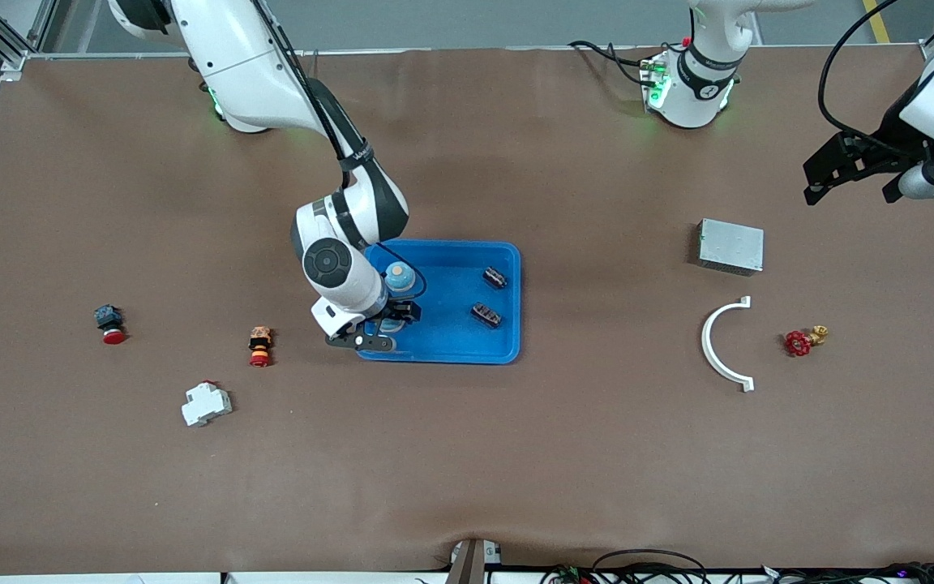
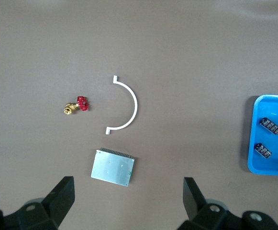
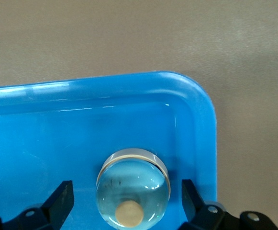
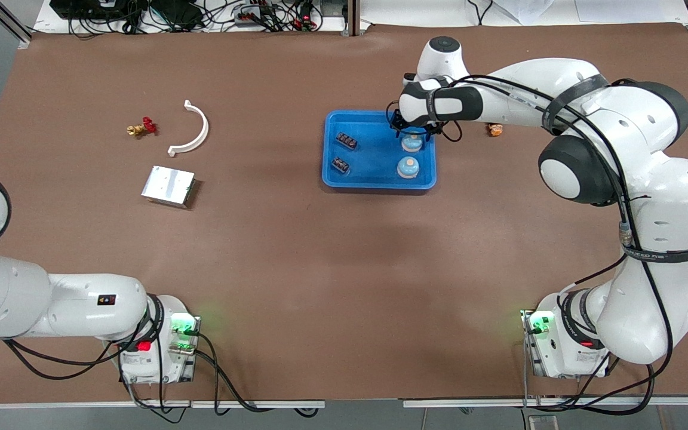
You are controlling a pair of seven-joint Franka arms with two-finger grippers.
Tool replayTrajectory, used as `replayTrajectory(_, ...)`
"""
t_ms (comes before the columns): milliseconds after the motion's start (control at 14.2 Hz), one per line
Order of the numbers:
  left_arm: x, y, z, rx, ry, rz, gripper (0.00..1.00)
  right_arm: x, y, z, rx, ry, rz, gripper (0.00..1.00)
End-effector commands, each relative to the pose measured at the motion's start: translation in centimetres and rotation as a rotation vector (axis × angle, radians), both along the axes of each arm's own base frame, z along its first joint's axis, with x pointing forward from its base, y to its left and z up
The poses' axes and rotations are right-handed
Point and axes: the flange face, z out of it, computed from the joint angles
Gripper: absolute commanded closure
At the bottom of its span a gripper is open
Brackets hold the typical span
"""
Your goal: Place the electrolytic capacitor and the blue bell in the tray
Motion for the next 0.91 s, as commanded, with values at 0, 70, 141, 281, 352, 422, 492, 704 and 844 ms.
replayTrajectory(0,-0.3,0.2,0.7,-0.011,-0.002,-0.004,0.0,-0.4,-0.2,3.8,-0.005,0.052,0.0,0.0)
replayTrajectory(70,-0.4,0.2,0.8,-0.011,-0.003,-0.002,0.0,-0.5,-0.5,5.8,0.001,0.071,0.003,0.0)
replayTrajectory(141,-0.3,0.2,0.7,-0.011,-0.002,-0.002,0.0,-0.5,-0.9,7.6,0.005,0.093,0.004,0.0)
replayTrajectory(281,-0.3,0.1,0.7,-0.011,-0.002,-0.004,0.0,-0.3,-2.7,11.0,0.017,0.121,-0.011,0.0)
replayTrajectory(352,-0.3,0.1,0.7,-0.011,-0.002,-0.004,0.0,-0.2,-3.7,12.3,0.021,0.14,-0.019,0.0)
replayTrajectory(422,-0.3,0.1,0.7,-0.011,-0.002,-0.002,0.0,-0.1,-4.9,13.9,0.019,0.151,-0.019,0.0)
replayTrajectory(492,-0.3,0.0,0.7,-0.011,-0.002,-0.002,0.0,-0.2,-5.9,15.7,0.015,0.149,0.002,0.0)
replayTrajectory(704,-0.4,-0.1,0.8,-0.011,-0.003,-0.004,0.0,-0.3,-10.4,21.7,-0.047,0.128,0.038,0.0)
replayTrajectory(844,-0.5,-0.1,0.7,-0.01,0.003,-0.004,0.0,-0.7,-14.2,25.3,-0.039,0.144,0.085,0.0)
